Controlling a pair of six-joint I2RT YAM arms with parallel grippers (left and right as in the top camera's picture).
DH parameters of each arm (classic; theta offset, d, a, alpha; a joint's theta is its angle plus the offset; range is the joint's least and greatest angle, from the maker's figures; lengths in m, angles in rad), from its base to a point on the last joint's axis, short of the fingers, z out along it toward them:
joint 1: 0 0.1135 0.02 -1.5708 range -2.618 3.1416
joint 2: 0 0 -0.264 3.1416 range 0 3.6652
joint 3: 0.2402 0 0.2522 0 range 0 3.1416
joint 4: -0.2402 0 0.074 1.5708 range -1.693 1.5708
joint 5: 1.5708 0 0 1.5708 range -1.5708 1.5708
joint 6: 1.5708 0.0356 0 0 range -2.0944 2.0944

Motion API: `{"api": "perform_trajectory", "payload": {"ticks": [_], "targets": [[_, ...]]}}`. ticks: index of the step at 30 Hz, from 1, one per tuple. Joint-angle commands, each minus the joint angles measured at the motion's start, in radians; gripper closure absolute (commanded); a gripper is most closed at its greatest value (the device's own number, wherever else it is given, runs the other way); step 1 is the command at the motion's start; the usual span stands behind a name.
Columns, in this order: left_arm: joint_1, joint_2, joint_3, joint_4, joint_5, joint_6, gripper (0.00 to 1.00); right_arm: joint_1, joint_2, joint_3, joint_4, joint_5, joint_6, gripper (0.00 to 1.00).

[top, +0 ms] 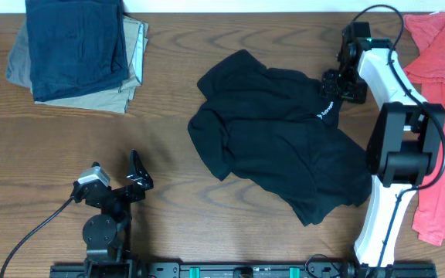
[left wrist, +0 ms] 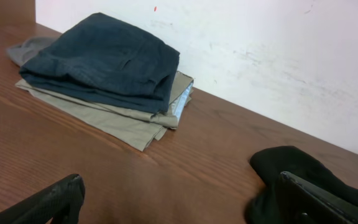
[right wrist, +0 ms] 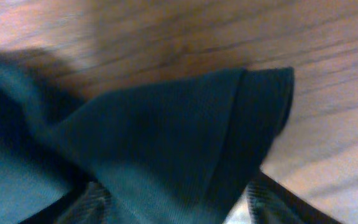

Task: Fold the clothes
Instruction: 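Lay the black shirt flat and release it with the right gripper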

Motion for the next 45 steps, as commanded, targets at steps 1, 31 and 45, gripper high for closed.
{"api": "perform_trajectory", "payload": {"ticks": [1, 31, 45], "targets": [[0.005, -0.006, -0.03, -0.018, -0.019, 0.01, 0.02, -0.002, 0.035, -0.005, 0.011, -0.003, 0.001, 0.48], [0.005, -0.006, -0.03, -0.018, -0.019, 0.01, 0.02, 0.338, 0.043, 0.451, 0.411, -0.155, 0.073, 0.96], [0.005, -0.006, -0.03, -0.018, -0.019, 0.01, 0.02, 0.331, 0.044, 0.635, 0.058, -0.053, 0.035, 0.01]]}}
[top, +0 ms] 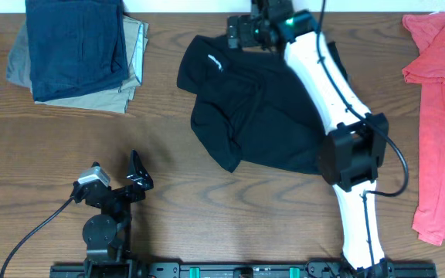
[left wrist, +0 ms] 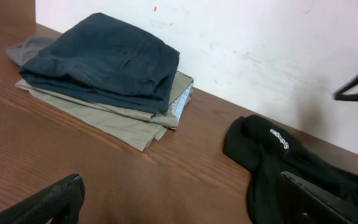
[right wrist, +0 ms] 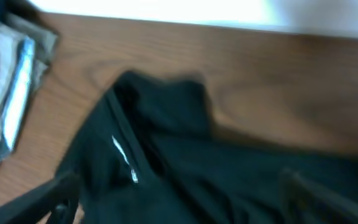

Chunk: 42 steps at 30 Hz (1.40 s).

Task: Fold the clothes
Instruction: 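Lay the black shirt flat and release it with the right gripper, then move the right gripper down to the shirt's lower right corner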

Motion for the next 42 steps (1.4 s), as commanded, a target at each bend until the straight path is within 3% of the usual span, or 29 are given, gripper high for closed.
{"api": "perform_trajectory", "payload": {"ticks": [1, 14, 17, 27, 33, 38, 42], "targets": [[0.005, -0.006, -0.03, -0.018, -0.019, 0.009, 0.02, -0.065, -0.012, 0.125, -0.107, 0.033, -0.008, 0.01], [0.005, -0.006, -0.03, -0.018, -0.019, 0.009, 0.02, -0.168, -0.012, 0.465, -0.71, 0.05, 0.061, 0.01], [0.005, -0.006, -0.03, -0.018, -0.019, 0.009, 0.02, -0.174, -0.013, 0.497, -0.816, 0.149, 0.154, 0.01], [0.005, -0.006, -0.03, -0.018, -0.019, 0.009, 0.02, -0.17, -0.196, 0.465, -0.816, 0.148, 0.136, 0.01], [0.005, -0.006, -0.03, -0.018, -0.019, 0.009, 0.02, -0.173, -0.404, 0.234, -0.816, 0.231, 0.156, 0.01], [0.005, -0.006, -0.03, -0.018, -0.019, 0.009, 0.02, -0.177, -0.619, -0.141, -0.815, 0.463, 0.331, 0.01], [0.005, -0.006, -0.03, -0.018, -0.019, 0.009, 0.02, -0.198, -0.74, -0.42, -0.789, 0.532, 0.447, 0.01]]}}
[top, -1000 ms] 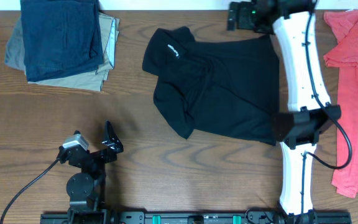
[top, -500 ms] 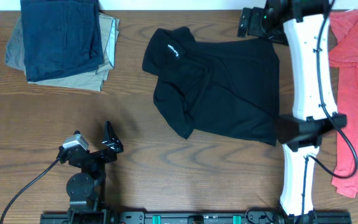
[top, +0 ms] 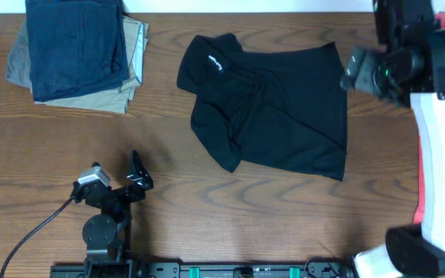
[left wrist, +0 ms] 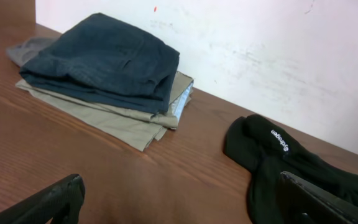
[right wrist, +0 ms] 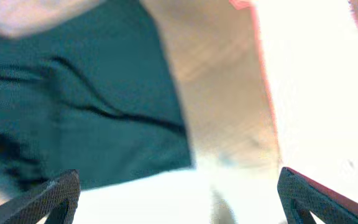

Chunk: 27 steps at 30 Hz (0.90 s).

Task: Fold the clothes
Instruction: 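Move the right gripper down to the shirt's lower right corner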

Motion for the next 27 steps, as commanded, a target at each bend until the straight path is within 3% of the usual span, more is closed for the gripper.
{"api": "perform_trajectory", "payload": {"ticks": [1, 7, 12, 16, 27], "targets": [[0.005, -0.006, -0.03, -0.018, -0.019, 0.01, 0.02, -0.033, -0.058, -0.21, 0.037, 0.124, 0.131, 0.01], [0.005, -0.006, -0.03, -0.018, -0.019, 0.01, 0.02, -0.163, -0.071, -0.518, 0.232, 0.051, 0.092, 0.01], [0.005, -0.006, -0.03, -0.018, -0.019, 0.01, 0.02, -0.323, -0.067, -0.712, 0.457, -0.282, -0.116, 0.01], [0.005, -0.006, -0.03, -0.018, -0.019, 0.009, 0.02, -0.417, -0.067, -0.806, 0.526, -0.476, -0.192, 0.01], [0.005, -0.006, -0.03, -0.018, -0.019, 0.009, 0.02, -0.414, -0.067, -1.018, 0.667, -0.516, -0.2, 0.01]]}}
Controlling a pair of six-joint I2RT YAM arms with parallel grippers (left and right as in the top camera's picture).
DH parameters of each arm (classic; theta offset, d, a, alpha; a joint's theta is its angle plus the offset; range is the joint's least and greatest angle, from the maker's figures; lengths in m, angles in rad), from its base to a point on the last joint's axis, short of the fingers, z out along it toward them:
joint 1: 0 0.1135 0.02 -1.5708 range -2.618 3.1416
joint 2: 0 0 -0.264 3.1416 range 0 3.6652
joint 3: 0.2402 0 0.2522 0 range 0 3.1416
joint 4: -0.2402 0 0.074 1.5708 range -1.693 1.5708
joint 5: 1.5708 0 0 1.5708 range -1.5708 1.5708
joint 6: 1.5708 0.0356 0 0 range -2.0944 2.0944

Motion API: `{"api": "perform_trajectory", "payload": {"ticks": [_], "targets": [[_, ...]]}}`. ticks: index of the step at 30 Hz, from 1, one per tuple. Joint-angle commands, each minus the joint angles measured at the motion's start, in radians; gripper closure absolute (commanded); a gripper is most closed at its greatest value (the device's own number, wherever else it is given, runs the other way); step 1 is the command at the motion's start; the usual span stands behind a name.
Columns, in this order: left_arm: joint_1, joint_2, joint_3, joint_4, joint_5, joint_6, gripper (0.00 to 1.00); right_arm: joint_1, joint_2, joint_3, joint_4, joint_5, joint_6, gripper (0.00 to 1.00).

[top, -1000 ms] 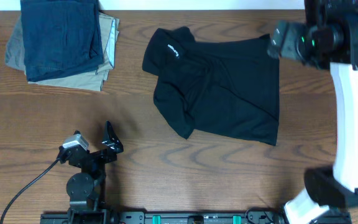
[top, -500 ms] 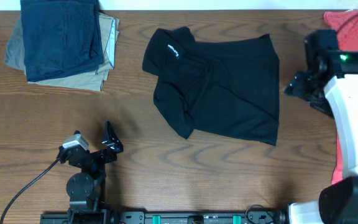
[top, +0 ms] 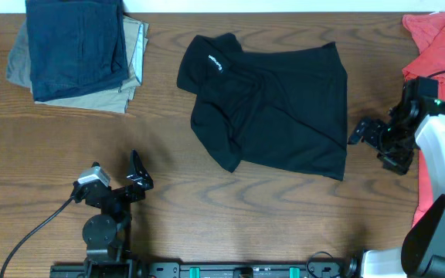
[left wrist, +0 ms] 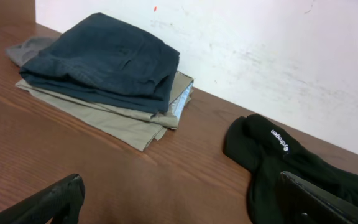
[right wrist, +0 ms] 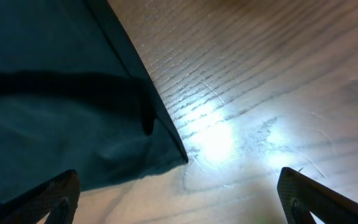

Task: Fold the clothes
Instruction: 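Move the right gripper down to the shirt's lower right corner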

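A black shirt (top: 273, 108) lies spread but rumpled at the table's back middle, its collar with a white label at the back left. In the left wrist view the black shirt (left wrist: 278, 155) is ahead on the right. My right gripper (top: 373, 147) is low over the wood just right of the shirt's front right corner, open and holding nothing. From the right wrist, that shirt corner (right wrist: 166, 149) lies ahead of the right gripper (right wrist: 179, 205), apart from its fingers. My left gripper (top: 134, 174) rests open at the front left, far from the shirt.
A stack of folded clothes (top: 76, 50), dark blue on tan, sits at the back left corner, seen also as the stack (left wrist: 104, 68) near a white wall. A red shirt (top: 439, 46) lies along the right edge, beside my right arm.
My right gripper was raised high over the table's right back; now it is down near the wood beside the shirt's front right corner. The shirt and the left arm have not moved.
First my right gripper held a fold of the crumpled black shirt at the right back. Then the arm reached to the back middle, with the shirt shifted left. Then the shirt lay flatter with a straight right edge, released. Now the open gripper is by its corner.
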Motion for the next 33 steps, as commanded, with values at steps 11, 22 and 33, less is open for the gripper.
{"api": "perform_trajectory", "payload": {"ticks": [11, 22, 33], "targets": [[0.005, -0.006, -0.03, -0.027, 0.08, -0.124, 0.02, 0.026, -0.005, -0.125, 0.099, -0.048, 0.018, 0.01], [0.004, -0.003, -0.013, 0.026, 0.499, -0.199, 0.02, 0.025, -0.005, -0.125, 0.077, -0.047, 0.018, 0.01], [-0.004, 0.377, 0.495, -0.325, 0.581, 0.095, 0.02, 0.026, -0.005, -0.125, 0.074, -0.143, -0.053, 0.01]]}}
